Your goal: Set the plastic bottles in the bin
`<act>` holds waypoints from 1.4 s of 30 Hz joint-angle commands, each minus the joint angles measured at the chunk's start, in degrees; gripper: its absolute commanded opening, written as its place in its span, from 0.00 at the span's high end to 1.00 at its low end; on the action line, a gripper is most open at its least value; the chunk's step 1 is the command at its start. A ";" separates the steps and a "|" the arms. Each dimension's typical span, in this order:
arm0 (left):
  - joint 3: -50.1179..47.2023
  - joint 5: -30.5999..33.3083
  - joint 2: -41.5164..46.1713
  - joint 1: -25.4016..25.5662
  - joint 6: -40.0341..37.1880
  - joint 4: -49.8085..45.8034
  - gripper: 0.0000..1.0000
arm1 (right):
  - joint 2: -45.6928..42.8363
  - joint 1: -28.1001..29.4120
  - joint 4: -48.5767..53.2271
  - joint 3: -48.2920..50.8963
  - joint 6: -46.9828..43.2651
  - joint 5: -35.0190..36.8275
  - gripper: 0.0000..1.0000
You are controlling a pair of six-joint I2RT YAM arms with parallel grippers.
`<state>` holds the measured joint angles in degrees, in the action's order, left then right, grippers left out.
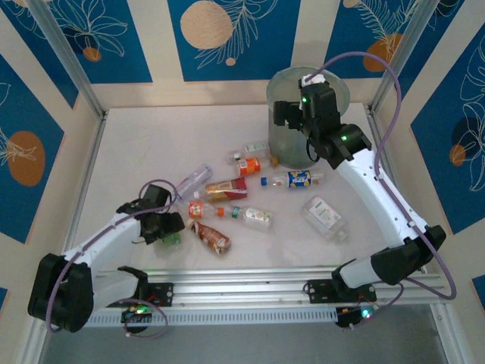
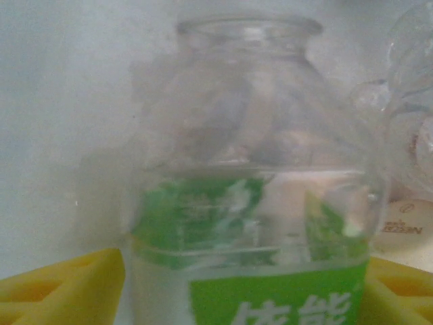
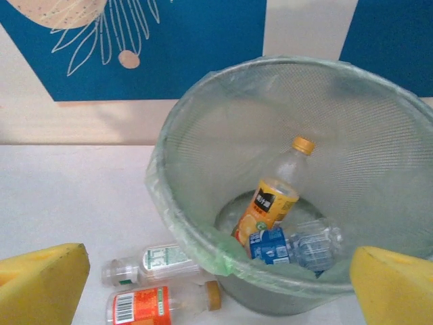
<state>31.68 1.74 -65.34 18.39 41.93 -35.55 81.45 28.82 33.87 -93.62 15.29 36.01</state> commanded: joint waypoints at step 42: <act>35.29 -22.50 -14.16 9.35 -28.47 45.81 0.53 | -3.01 -1.04 -9.51 3.86 16.28 -42.29 0.02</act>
<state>63.11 -12.71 -77.34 26.44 20.32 1.45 76.34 28.36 27.62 -86.80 29.54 1.76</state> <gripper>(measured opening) 0.485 0.988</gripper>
